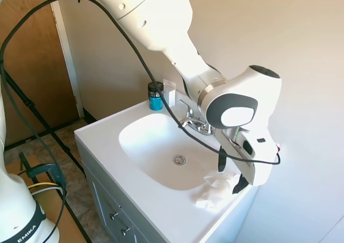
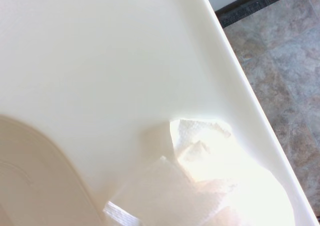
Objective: Throw the tissue in the trash bin
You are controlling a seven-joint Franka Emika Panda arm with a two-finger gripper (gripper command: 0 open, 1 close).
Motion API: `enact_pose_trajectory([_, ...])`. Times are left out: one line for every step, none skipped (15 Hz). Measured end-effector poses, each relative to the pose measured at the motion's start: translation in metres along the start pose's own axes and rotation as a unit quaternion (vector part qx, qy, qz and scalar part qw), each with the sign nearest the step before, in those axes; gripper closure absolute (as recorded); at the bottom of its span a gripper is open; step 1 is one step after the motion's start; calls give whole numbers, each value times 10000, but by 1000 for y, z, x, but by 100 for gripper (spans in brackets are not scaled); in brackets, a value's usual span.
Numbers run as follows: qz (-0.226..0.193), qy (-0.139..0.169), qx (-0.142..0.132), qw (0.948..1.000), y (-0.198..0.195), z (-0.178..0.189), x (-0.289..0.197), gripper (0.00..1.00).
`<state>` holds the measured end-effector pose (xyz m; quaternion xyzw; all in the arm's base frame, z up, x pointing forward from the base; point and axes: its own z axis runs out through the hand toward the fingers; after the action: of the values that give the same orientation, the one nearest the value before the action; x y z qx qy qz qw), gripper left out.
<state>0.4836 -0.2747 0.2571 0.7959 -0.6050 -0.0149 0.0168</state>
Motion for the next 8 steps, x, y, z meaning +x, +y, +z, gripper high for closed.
enact_pose_trajectory([-12,-31,-22,10000,2,5,2,100])
enact_pose_trajectory([-19,-57,-37,10000,3,9,3,100])
enact_pose_trajectory([-27,-75,-41,10000,4,11,3,100])
enact_pose_trajectory([-44,-88,-40,9999,3,12,2,100])
enact_pose_trajectory([-56,-94,-31,9999,3,12,2,100])
enact_pose_trajectory([-64,-97,-22,9999,2,12,1,100])
enact_pose_trajectory([-74,-98,-13,9999,2,12,1,100])
enact_pose_trajectory([-91,-99,-7,9999,1,12,1,100])
